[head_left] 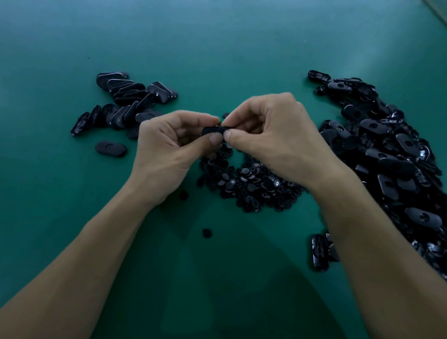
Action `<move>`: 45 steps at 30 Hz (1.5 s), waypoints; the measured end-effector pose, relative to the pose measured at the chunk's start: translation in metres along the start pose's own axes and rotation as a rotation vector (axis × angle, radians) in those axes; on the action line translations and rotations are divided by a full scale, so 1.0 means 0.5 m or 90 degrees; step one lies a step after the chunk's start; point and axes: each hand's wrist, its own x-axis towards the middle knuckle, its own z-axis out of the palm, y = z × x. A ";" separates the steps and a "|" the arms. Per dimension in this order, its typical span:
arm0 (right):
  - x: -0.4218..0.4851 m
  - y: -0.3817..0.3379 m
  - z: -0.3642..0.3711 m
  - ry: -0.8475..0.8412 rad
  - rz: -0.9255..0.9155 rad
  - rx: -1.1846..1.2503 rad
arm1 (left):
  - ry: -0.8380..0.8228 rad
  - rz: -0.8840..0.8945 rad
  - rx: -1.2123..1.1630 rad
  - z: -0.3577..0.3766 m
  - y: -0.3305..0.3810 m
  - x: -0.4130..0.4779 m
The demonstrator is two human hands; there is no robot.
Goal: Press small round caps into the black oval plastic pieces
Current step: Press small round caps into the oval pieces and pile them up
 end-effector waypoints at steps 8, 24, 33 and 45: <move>-0.003 0.000 0.007 0.020 -0.006 -0.004 | -0.008 -0.022 0.008 0.003 0.000 -0.002; -0.010 -0.002 -0.011 -0.021 -0.003 -0.011 | 0.014 -0.008 0.036 0.006 0.000 -0.005; -0.004 0.017 -0.001 0.026 0.029 -0.078 | 0.105 0.127 0.318 -0.006 -0.004 -0.005; -0.009 0.101 -0.059 0.075 0.366 -0.463 | 0.275 0.068 0.551 -0.050 0.004 0.012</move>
